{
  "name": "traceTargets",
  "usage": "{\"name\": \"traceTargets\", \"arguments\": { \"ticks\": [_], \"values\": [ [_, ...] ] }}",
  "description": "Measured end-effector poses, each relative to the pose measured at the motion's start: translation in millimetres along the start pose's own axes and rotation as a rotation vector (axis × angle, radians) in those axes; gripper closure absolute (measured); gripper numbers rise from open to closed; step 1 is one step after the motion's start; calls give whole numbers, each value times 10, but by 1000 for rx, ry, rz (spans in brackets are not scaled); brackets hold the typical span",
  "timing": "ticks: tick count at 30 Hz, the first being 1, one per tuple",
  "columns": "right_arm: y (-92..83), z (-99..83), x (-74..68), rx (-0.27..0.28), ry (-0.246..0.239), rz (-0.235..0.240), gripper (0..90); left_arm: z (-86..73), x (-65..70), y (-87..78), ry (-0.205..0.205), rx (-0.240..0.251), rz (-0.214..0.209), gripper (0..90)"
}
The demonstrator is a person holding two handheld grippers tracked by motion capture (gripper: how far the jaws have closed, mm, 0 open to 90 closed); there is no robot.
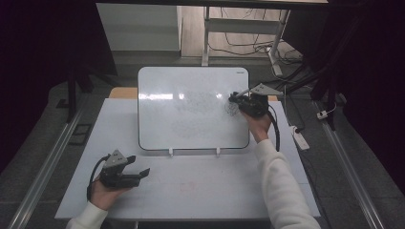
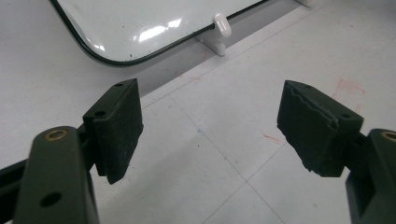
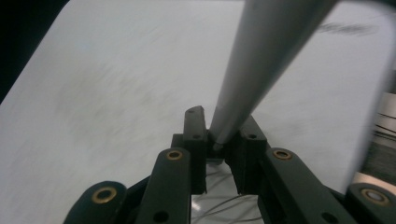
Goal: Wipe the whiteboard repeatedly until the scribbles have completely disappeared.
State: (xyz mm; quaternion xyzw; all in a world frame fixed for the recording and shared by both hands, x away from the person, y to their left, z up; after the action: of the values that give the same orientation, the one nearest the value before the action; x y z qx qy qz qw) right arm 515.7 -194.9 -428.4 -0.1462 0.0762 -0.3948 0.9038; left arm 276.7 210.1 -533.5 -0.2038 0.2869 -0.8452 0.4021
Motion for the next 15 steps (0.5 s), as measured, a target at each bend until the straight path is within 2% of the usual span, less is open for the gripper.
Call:
{"name": "traceTargets", "arguments": {
  "ticks": [1, 2, 4, 5, 6, 7, 8, 10, 11, 12, 13, 15],
  "values": [
    [3, -8, 15, 10, 26, 5, 778, 1, 8, -7, 2, 4, 1, 236],
    [11, -30, -12, 7, 30, 12, 778, 2, 13, -14, 2, 6, 2, 236],
    [51, -118, -161, -32, 4, 94, 778, 7, 10, -16, 0, 10, 2, 236],
    [69, -173, -249, -58, -31, 126, 778, 8, 5, -9, -2, 9, 1, 236],
    [69, -205, -304, -65, -77, 116, 778, 8, 1, 2, -3, 5, -1, 236],
    [60, -200, -306, -67, -91, 103, 778, 8, 0, 13, -4, 0, -3, 236],
    [53, -177, -268, -57, -75, 98, 779, 9, 4, 18, -3, -4, -5, 236],
    [21, -115, -156, -10, -38, 22, 778, 10, 20, 6, 4, 1, -4, 235],
    [19, -102, -119, -3, -20, 16, 778, 10, 24, -8, 4, 6, -3, 235],
    [27, -108, -124, 4, -7, 18, 778, 10, 24, -20, 1, 13, -2, 235],
    [33, -124, -164, -4, -20, 25, 778, 9, 16, -27, -2, 17, -1, 235],
    [62, -191, -304, -55, -71, 98, 778, 9, -8, -20, -13, 17, 0, 236]
  ]
}}
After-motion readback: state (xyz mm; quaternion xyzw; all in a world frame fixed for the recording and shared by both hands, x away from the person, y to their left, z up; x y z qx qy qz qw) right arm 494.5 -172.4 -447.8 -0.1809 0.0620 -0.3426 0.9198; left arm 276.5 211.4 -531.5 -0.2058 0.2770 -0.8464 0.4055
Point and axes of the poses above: each handheld gripper's, and its own axes: y roughly forward along the jaws, z roughly out of its top, x roughly to its right, the point moved 3 cm from there along y, roughly forward along the jaws, and after that the axes turned 4 degrees about -x, right-handed, at the moved point
